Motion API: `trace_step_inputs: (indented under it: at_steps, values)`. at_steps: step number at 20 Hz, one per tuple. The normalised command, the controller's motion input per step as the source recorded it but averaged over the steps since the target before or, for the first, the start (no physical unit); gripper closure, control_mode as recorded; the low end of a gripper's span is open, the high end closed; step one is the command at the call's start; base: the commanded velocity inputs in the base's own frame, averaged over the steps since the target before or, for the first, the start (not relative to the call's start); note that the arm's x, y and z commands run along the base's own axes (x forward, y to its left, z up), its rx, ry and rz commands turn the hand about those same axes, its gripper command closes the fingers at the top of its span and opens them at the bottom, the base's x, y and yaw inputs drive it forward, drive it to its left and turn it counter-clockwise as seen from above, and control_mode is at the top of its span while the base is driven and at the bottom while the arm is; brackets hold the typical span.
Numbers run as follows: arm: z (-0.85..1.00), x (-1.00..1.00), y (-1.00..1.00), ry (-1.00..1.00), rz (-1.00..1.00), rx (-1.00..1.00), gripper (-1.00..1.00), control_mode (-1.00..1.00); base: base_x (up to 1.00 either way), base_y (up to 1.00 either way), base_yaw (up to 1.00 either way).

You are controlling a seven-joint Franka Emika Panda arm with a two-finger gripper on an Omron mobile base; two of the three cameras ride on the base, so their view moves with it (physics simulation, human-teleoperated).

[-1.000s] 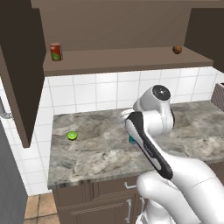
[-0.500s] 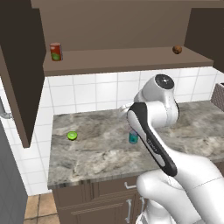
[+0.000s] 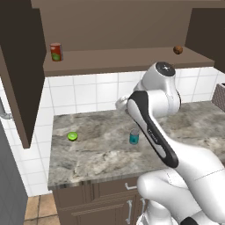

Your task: Pick the cans from the counter and place them in their designated side in the cabinet.

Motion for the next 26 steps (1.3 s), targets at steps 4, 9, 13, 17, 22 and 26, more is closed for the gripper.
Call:
trace_step_inputs:
  at_steps: [4, 9, 13, 17, 22, 26]
  values:
    - [0.30, 0.00, 0.08, 0.00, 0.03, 0.00, 1.00, -1.00, 0.00, 0.00, 0.00]
    - [0.28, -0.01, 0.08, 0.00, 0.03, 0.00, 1.00, -1.00, 0.00, 0.00, 0.00]
    - [0.26, -0.03, 0.10, -0.03, 0.03, 0.00, 1.00, -1.00, 0.00, 0.00, 0.00]
    - [0.27, -0.06, 0.07, -0.06, 0.03, 0.00, 1.00, -1.00, 0.00, 0.00, 0.00]
    - [0.29, -0.11, 0.09, -0.11, 0.03, -0.02, 1.00, -1.00, 0.00, 0.00, 0.00]
    - [0.26, -0.03, 0.07, -0.12, 0.03, -0.01, 1.00, -1.00, 0.00, 0.00, 0.00]
